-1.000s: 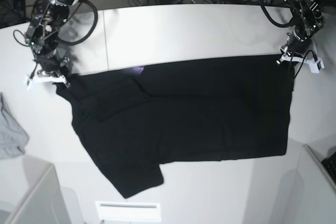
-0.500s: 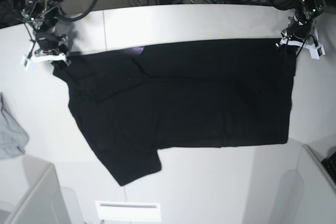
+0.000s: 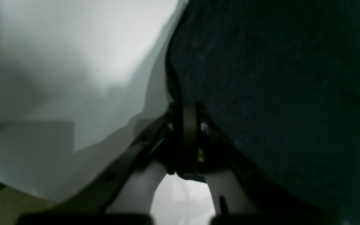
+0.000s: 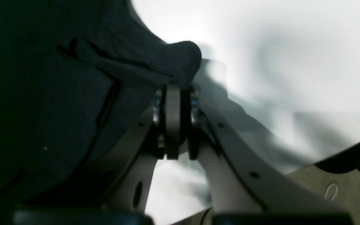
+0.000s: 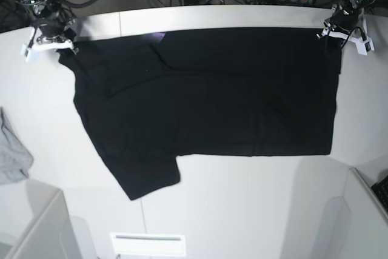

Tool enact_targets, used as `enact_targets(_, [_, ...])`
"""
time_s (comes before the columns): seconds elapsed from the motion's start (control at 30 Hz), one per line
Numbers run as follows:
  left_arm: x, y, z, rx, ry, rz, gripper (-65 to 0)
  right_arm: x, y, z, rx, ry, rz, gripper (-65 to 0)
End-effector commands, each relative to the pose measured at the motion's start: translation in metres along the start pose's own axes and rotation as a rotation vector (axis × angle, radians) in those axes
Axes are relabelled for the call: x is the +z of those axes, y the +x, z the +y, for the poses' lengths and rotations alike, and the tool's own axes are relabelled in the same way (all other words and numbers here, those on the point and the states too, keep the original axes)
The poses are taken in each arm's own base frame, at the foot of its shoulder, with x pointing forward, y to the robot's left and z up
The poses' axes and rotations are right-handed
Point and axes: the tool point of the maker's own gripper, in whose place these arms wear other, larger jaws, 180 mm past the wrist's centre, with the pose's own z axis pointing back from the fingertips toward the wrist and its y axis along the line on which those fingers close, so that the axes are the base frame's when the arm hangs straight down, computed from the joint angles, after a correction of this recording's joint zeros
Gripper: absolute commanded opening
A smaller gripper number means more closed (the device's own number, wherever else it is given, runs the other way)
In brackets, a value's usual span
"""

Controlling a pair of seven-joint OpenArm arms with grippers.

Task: Fold the T-shirt properly
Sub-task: 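Drag the shirt further toward the arm bases, lower it, open grippers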

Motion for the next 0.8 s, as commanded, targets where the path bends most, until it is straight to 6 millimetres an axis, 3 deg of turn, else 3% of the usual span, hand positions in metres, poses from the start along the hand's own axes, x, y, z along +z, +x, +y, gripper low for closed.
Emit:
enact_targets(0.0, [0.005,0.010,0.003,-0.024,0.006,-0.031,-65.0,0.004,0.011,-0.001,0.016,0.000,-0.037,-65.0])
enact_targets(0.5, [0.014,-0.002,0.012,-0.040,0.025,-0.002,-65.0,0.024,-0.020,-0.022,0.026,-0.054,0.026,-65.0])
enact_targets(0.77, [0.018,-0.010,0.020,-0.041,0.042,0.018,-65.0,0.025,-0.022,-0.024,0.024,-0.059,0.029,-65.0])
